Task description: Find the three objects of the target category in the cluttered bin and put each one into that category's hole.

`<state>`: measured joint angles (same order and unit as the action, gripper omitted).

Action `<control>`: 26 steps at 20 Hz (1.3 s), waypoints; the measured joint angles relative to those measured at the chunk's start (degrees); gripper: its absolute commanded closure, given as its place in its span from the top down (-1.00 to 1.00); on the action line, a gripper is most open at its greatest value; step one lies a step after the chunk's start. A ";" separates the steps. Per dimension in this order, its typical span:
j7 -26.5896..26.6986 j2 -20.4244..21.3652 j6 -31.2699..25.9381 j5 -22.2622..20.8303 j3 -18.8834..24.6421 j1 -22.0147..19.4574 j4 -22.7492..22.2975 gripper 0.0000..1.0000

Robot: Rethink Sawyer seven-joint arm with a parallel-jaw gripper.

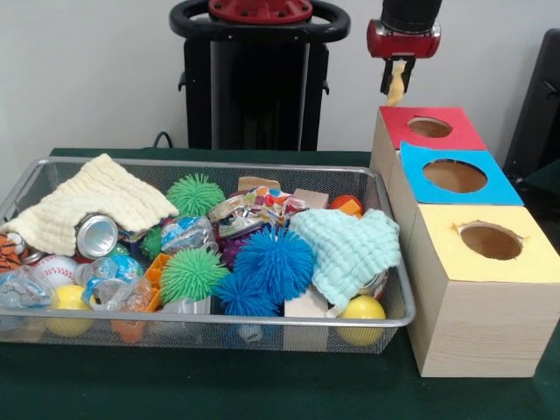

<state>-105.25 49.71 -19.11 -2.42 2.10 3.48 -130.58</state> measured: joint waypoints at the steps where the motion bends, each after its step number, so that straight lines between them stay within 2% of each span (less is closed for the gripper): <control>1: 0.00 -0.12 0.00 0.27 -0.02 0.18 0.01 -1.00; 19: 0.00 -0.14 0.00 8.56 -0.69 6.50 0.00 -1.00; 26: 0.00 -3.61 1.45 9.36 -2.31 7.10 0.09 -1.00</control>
<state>-105.25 46.10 -17.66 6.94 -0.20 10.57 -130.49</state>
